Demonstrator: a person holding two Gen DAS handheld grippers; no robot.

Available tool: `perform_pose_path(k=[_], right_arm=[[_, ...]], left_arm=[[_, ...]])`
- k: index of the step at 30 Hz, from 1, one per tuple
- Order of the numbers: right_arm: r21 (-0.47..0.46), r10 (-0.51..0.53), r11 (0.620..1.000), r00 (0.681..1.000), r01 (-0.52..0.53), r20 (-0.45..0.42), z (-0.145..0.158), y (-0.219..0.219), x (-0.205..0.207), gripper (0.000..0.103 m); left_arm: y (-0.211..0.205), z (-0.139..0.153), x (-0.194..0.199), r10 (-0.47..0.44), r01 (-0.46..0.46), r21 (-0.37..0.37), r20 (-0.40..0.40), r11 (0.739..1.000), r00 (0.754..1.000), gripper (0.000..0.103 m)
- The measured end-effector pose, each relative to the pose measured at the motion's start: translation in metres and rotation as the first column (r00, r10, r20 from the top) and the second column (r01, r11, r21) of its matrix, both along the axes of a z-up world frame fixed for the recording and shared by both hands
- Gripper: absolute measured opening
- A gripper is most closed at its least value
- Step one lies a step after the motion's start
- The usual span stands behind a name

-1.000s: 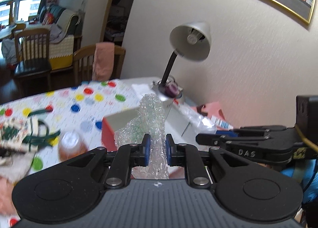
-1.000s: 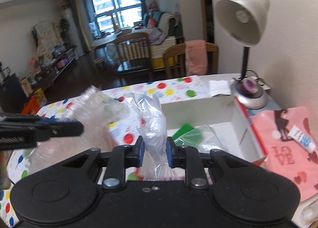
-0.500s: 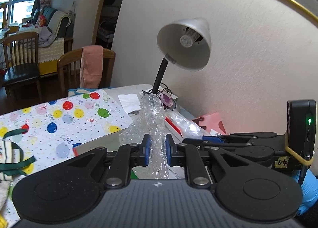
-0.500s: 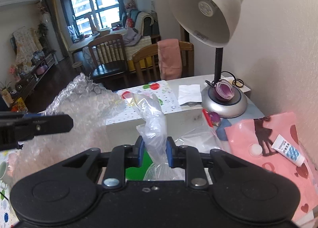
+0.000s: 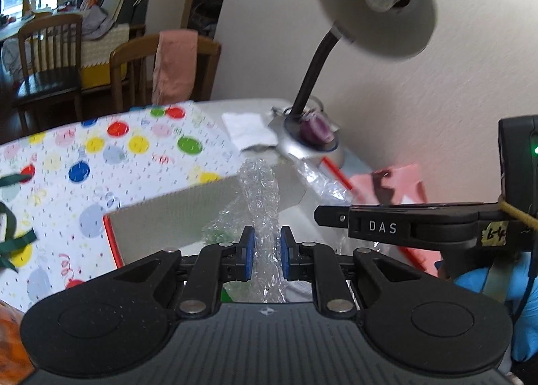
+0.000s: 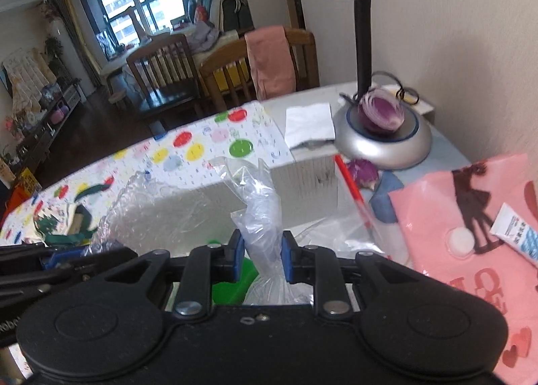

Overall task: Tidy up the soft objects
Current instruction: 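Carry the bubble wrap and plastic bag with both grippers into the red box, then open the left gripper over the box while the right gripper releases the bag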

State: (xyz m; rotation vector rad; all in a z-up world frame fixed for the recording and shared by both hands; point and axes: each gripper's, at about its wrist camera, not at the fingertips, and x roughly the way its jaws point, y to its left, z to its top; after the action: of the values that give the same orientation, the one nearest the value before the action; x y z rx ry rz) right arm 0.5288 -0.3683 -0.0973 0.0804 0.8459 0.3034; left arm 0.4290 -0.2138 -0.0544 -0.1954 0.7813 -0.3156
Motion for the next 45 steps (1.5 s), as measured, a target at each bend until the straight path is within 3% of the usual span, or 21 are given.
perform_pose_path(k=[9,19,29,32,36,40,45], right_arm=[[-0.058,0.025,0.998,0.998,-0.028,-0.053,-0.033,0.008,0.007,0.022],[-0.090,0.031,0.995,0.997,-0.038,-0.074,-0.047,0.011,-0.002,0.026],[-0.088,0.059,0.994,0.995,-0.066,-0.082,-0.046,0.009,-0.014,0.044],[-0.075,0.081,0.993,0.995,-0.086,-0.064,-0.038,0.005,-0.021,0.058],[-0.056,0.108,0.992,0.993,-0.111,-0.050,-0.027,0.001,-0.027,0.060],[-0.031,0.123,0.992,0.992,-0.123,-0.021,-0.014,-0.007,-0.036,0.062],[-0.021,0.178,0.984,0.984,-0.177,0.030,0.009,-0.012,-0.053,0.063]], left_arm=[[0.000,-0.046,0.015,0.023,-0.020,0.042,-0.081,0.999,0.996,0.015],[-0.005,-0.074,0.015,0.005,0.014,0.102,-0.185,0.995,0.983,0.015],[-0.013,-0.075,0.005,-0.004,0.032,0.133,-0.204,0.991,0.979,0.019],[-0.013,-0.071,0.002,0.000,0.025,0.122,-0.197,0.992,0.980,0.035],[-0.016,-0.062,-0.003,-0.015,0.032,0.098,-0.170,0.995,0.985,0.074],[-0.024,-0.049,-0.013,-0.011,0.026,0.123,-0.119,0.992,0.993,0.075],[-0.025,-0.034,-0.028,0.008,0.000,0.098,-0.087,0.995,0.996,0.075]])
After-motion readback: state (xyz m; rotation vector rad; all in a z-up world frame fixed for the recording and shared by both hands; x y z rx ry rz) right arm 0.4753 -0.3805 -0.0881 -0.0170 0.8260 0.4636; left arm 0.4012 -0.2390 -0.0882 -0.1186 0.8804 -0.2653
